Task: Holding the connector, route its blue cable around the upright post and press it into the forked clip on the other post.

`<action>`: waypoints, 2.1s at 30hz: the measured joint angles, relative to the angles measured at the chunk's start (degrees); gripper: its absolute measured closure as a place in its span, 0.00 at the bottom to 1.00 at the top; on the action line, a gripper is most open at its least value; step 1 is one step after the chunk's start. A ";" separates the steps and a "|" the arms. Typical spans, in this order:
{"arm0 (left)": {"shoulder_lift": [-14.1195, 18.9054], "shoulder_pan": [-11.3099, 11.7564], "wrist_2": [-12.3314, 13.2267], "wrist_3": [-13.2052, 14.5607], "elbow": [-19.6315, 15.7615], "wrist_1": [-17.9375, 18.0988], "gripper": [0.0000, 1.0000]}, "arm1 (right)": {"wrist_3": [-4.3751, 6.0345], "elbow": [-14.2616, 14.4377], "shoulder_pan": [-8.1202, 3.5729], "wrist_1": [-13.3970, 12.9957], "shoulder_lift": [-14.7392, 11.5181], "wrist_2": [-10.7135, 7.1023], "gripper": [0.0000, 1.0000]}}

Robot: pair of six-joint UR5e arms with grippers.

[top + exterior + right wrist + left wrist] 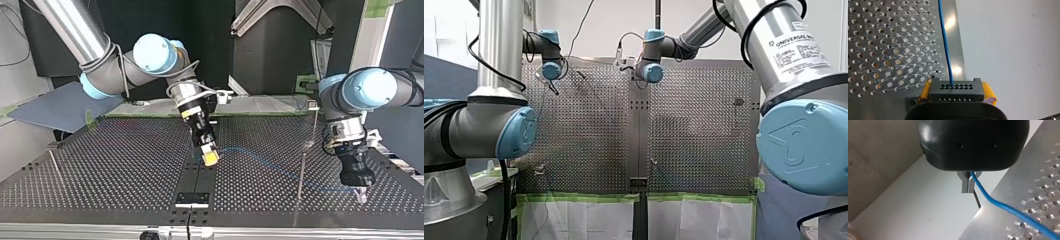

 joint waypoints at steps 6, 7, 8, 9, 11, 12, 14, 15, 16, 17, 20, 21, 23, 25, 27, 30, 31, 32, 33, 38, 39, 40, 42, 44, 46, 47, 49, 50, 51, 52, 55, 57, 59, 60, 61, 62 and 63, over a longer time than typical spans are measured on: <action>-1.05 0.05 0.75 -0.11 -0.49 1.25 1.00 | -0.04 0.00 -0.03 0.17 0.58 0.13 1.00; -1.43 -0.02 1.10 -0.11 -0.54 1.34 1.00 | -0.04 0.00 -0.03 0.18 0.77 0.16 1.00; -1.95 -0.13 1.52 -0.12 -0.63 1.43 1.00 | -0.06 0.01 -0.03 0.20 1.05 0.22 1.00; -2.32 -0.21 1.77 -0.12 -0.72 1.51 1.00 | -0.08 0.01 -0.02 0.23 1.28 0.28 1.00; -3.16 -0.34 2.16 -0.14 -0.96 1.89 1.00 | -0.18 0.01 0.01 0.37 1.85 0.43 1.00; -3.45 -0.35 2.25 -0.16 -1.05 2.08 1.00 | -0.24 0.01 0.02 0.45 2.07 0.54 1.00; -3.86 -0.30 2.33 -0.26 -1.23 2.40 1.00 | -0.43 0.01 0.06 0.63 2.56 0.98 1.00; -3.96 -0.27 2.35 -0.32 -1.31 2.49 1.00 | -0.55 0.01 0.09 0.68 2.74 1.27 1.00; -4.02 -0.25 2.37 -0.39 -1.42 2.59 1.00 | -0.65 0.01 0.12 0.73 2.89 1.59 1.00; -4.08 -0.25 2.40 -0.54 -1.59 2.78 1.00 | -0.77 0.00 0.15 0.76 3.07 1.98 1.00; -4.15 -0.34 2.47 -1.07 -2.05 3.58 1.00 | -0.96 0.03 0.19 0.81 3.60 2.56 1.00; -4.23 -0.39 2.50 -1.18 -2.18 3.77 1.00 | -1.00 0.03 0.18 0.83 3.78 2.64 1.00; -4.75 -0.57 2.78 -1.33 -2.45 4.03 1.00 | -1.07 0.04 0.17 0.95 4.27 2.75 1.00; -5.49 -0.81 3.15 -1.35 -2.66 4.16 1.00 | -1.11 0.04 0.16 1.16 4.82 2.78 1.00; -6.48 -1.19 3.38 -1.26 -2.96 4.39 1.00 | -1.13 0.05 0.15 1.37 5.53 2.81 1.00; -7.65 -1.70 3.44 -1.17 -3.36 5.03 1.00 | -1.14 0.05 0.12 1.51 6.61 2.82 1.00; -7.85 -1.80 3.43 -1.17 -3.49 5.21 1.00 | -1.15 0.05 0.11 1.54 6.96 2.81 1.00; -8.03 -1.89 3.38 -1.17 -3.64 5.38 1.00 | -1.15 0.06 0.10 1.57 7.43 2.82 1.00; -8.13 -1.93 3.31 -1.17 -3.74 5.48 1.00 | -1.15 0.07 0.08 1.58 7.74 2.82 1.00; -8.90 -2.21 3.09 -1.10 -4.29 5.83 1.00 | -1.15 0.07 0.16 1.58 9.57 2.86 1.00; -9.19 -2.33 3.13 -1.07 -4.40 5.94 1.00 | -1.15 0.07 0.20 1.58 9.96 2.90 1.00; -9.49 -2.47 3.18 -1.03 -4.50 6.08 1.00 | -1.15 0.05 0.24 1.56 10.37 2.94 1.00; -10.07 -2.84 3.35 -0.95 -4.71 6.45 1.00 | -1.19 0.06 0.34 1.52 11.35 3.02 1.00; -10.40 -3.16 3.47 -0.89 -4.87 6.69 1.00 | -1.28 0.06 0.41 1.52 12.27 3.06 1.00; -10.54 -3.35 3.54 -0.86 -4.97 6.79 0.97 | -1.38 0.06 0.45 1.50 12.84 3.11 1.00; -10.59 -3.46 3.58 -0.85 -5.02 6.83 0.97 | -1.43 0.06 0.47 1.48 13.07 3.13 1.00; -10.62 -3.64 3.62 -0.84 -5.07 6.85 0.97 | -1.47 0.07 0.52 1.43 13.27 3.15 1.00; -10.63 -3.75 3.68 -0.83 -5.08 6.86 0.97 | -1.46 0.07 0.52 1.40 13.35 3.16 1.00; -10.63 -3.83 3.80 -0.83 -5.09 6.88 0.97 | -1.45 0.08 0.52 1.37 13.39 3.16 1.00; -10.63 -3.89 3.96 -0.83 -5.09 6.88 0.97 | -1.44 0.08 0.52 1.34 13.42 3.17 1.00; -10.67 -4.01 4.29 -0.82 -5.13 6.92 0.97 | -1.46 0.08 0.53 1.35 13.47 3.17 1.00; -10.70 -4.02 4.42 -0.80 -5.17 6.95 0.85 | -1.48 0.08 0.56 1.40 13.50 3.15 1.00; -10.71 -4.07 4.51 -0.77 -5.18 6.95 0.79 | -1.49 0.09 0.55 1.44 13.52 3.12 1.00; -10.71 -4.09 4.58 -0.76 -5.20 6.96 0.69 | -1.50 0.08 0.55 1.47 13.52 3.11 1.00; -10.72 -4.10 4.65 -0.75 -5.23 6.96 0.69 | -1.50 0.08 0.55 1.49 13.54 3.10 1.00; -10.74 -4.14 4.74 -0.75 -5.27 6.95 0.59 | -1.54 0.09 0.54 1.54 13.57 3.10 1.00; -10.77 -4.18 4.79 -0.74 -5.30 6.94 0.45 | -1.60 0.09 0.53 1.58 13.59 3.09 1.00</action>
